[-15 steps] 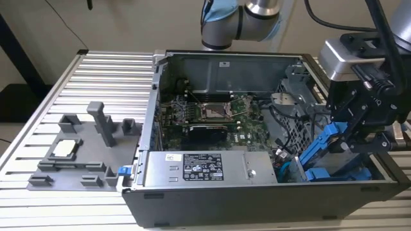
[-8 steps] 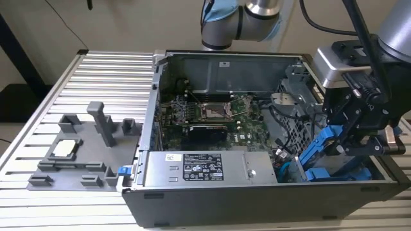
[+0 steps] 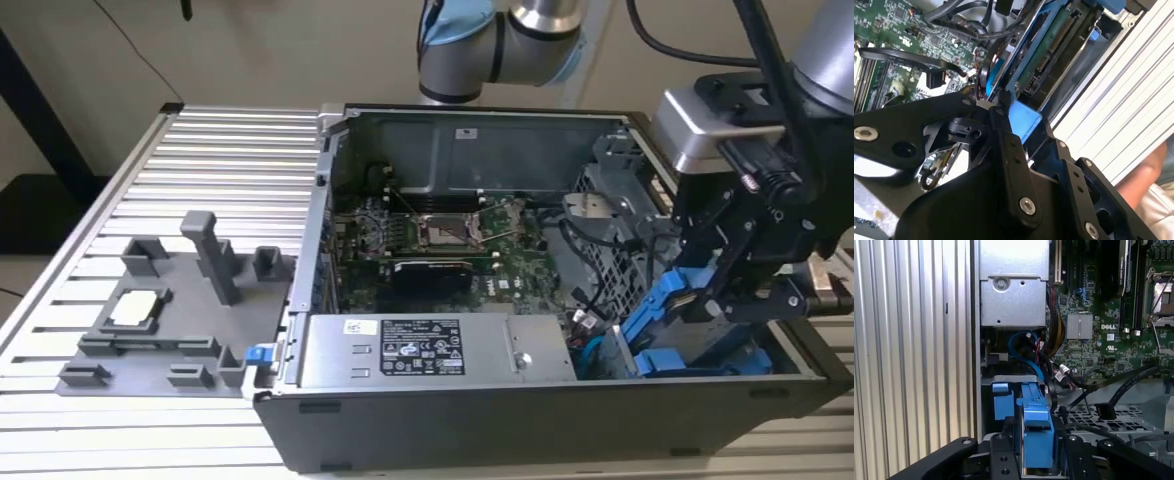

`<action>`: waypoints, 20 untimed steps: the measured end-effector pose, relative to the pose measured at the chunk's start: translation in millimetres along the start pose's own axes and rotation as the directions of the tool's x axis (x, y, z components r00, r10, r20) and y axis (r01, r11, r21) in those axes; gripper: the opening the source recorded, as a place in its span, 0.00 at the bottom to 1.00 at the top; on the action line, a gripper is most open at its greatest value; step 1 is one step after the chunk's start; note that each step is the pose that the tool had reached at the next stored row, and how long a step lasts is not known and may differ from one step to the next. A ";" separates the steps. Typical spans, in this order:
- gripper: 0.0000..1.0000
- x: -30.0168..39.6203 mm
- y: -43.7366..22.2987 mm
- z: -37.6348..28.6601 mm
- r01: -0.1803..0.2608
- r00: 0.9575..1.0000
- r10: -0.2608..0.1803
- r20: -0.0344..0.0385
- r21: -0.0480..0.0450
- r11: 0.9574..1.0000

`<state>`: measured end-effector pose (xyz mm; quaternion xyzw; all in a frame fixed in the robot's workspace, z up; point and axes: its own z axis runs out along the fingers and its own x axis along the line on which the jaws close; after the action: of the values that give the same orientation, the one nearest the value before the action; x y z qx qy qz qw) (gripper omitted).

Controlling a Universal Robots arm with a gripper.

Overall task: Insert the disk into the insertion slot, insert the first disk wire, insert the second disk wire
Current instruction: 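Insert the disk into the insertion slot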

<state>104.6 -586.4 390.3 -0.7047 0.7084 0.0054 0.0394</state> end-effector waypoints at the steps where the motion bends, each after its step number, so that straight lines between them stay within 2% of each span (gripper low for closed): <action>1: 0.41 -0.3 -0.2 -4.6 0.000 1.000 0.000 0.000 0.000 1.000; 6: 0.41 -1.8 -1.3 -27.3 0.000 1.000 0.000 0.000 0.000 1.000; 7: 0.41 -2.0 -1.5 -29.7 0.000 1.000 0.000 0.000 0.000 1.000; 10: 0.41 -2.4 -1.5 -29.2 0.000 1.000 0.000 0.002 0.001 1.000; 11: 0.41 -2.7 -1.5 -29.3 0.000 1.000 0.000 0.005 0.004 1.000; 13: 0.41 -3.1 -1.5 -29.2 0.000 1.000 -0.001 0.020 0.022 1.000; 14: 0.41 -3.0 -1.5 -29.1 0.001 1.000 -0.002 0.025 0.032 0.999; 15: 0.41 -3.1 -1.6 -29.0 0.001 1.000 -0.002 0.026 0.039 0.999; 16: 0.41 -3.0 -3.2 -27.5 0.001 1.000 -0.002 0.027 0.039 0.999; 20: 0.41 -3.0 -20.6 -25.2 0.001 1.000 -0.002 0.027 0.038 0.999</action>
<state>124.0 -585.1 416.6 -0.7043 0.7072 0.0014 0.0621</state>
